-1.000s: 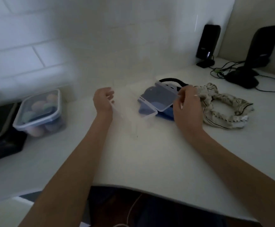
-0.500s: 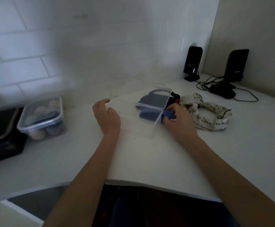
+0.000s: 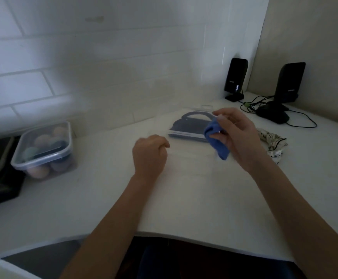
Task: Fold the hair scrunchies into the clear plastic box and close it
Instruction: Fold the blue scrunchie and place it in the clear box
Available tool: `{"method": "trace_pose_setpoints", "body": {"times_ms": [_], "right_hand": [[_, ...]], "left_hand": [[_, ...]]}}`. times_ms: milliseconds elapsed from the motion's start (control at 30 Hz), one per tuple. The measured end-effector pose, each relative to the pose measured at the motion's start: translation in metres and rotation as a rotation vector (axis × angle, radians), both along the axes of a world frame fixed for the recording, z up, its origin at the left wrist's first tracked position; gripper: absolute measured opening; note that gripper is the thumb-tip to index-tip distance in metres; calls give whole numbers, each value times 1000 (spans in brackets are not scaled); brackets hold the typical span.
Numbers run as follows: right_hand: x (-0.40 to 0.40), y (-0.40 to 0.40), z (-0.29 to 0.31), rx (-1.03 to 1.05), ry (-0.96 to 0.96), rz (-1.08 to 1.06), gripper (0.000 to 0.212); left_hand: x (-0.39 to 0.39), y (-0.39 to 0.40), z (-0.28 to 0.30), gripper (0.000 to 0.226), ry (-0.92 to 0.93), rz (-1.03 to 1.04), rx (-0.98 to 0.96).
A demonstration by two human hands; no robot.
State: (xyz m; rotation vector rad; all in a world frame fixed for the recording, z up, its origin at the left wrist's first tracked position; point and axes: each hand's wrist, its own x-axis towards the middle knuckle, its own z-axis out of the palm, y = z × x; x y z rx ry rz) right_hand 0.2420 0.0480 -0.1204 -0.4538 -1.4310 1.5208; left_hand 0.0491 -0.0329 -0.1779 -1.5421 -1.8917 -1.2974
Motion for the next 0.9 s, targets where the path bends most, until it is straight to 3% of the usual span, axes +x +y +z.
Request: {"method": "trace_pose_setpoints", "body": {"times_ms": [100, 233, 400, 500, 633, 800, 900], "right_hand": [[-5, -1, 13, 61, -54, 180, 22], [-19, 3, 35, 260, -212, 161, 31], [-51, 7, 41, 490, -441, -6, 11], [-60, 15, 33, 417, -405, -2, 8], [-57, 29, 29, 285, -302, 90, 9], [-46, 41, 29, 29, -155, 381, 23], [-44, 44, 22, -10, -66, 339, 14]], "left_hand": [[15, -1, 0, 28, 108, -24, -45], [31, -1, 7, 26, 166, -45, -79], [38, -8, 24, 43, -347, -220, -100], [28, -4, 36, 56, -465, -339, -169], [16, 10, 48, 57, -435, -348, -266], [1, 33, 55, 87, -301, -328, -325], [-2, 44, 54, 54, -254, -415, -309]]}}
